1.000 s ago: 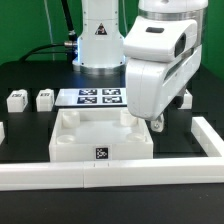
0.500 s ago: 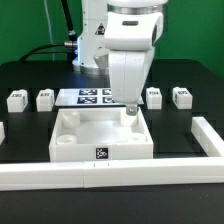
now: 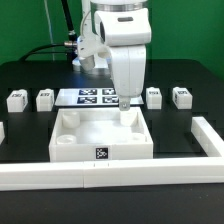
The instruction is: Assemble square table
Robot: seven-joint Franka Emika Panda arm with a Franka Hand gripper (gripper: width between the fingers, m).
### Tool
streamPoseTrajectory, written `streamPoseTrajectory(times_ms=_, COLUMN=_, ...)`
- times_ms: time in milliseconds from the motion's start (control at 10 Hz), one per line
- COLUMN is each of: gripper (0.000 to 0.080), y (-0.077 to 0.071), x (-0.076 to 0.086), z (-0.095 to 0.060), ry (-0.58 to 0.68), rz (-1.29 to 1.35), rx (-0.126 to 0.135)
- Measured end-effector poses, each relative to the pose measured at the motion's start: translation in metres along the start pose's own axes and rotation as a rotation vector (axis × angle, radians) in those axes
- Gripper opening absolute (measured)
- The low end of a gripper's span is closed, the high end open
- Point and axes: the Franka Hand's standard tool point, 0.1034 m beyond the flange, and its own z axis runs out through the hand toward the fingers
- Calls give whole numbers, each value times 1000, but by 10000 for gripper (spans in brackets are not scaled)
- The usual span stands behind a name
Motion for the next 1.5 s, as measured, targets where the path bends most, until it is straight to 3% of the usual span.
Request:
streamPoseTrajectory(times_ms=100, gripper=650, y=-2, x=-1, z=2, ry=1, rz=-10, rx=-11)
streamPoseTrajectory(times_ms=200, gripper=650, y=-21, x=-4, z=14, ry=3, rz=-18, rx=-28)
streamPoseTrajectory(times_ms=400, gripper=650, y=-56, x=-19, z=32, ry=8, rz=-29, rx=-22)
streamPoseTrajectory(times_ms=500, gripper=650, y=-68, x=-29, z=48, ry=21, rz=-21, rx=-2)
streamPoseTrajectory(times_ms=600, gripper=650, y=-69, x=-32, z=61, ry=31, rz=-11, rx=11)
streamPoseTrajectory(times_ms=700, gripper=650, y=-66, x=-37, z=66, ry=35, rz=-1, rx=1)
streamPoseTrajectory(times_ms=900, gripper=650, y=-67, x=-40, z=67, ry=36, rz=9, rx=2)
streamPoseTrajectory(times_ms=1100, gripper=405, y=-67, x=-41, z=67, ry=36, rz=10, rx=3)
streamPoseTrajectory(times_ms=1200, gripper=231, y=-68, x=-41, z=67, ry=36, rz=10, rx=3)
streamPoseTrajectory(times_ms=1300, gripper=231, y=-68, x=-41, z=67, ry=36, rz=11, rx=3)
streamPoseTrajectory(times_ms=1400, gripper=62, y=-67, x=-41, z=67, ry=35, rz=12, rx=-1)
streamPoseTrajectory(times_ms=1500, gripper=62, y=-66, x=-41, z=66, ry=35, rz=12, rx=-5)
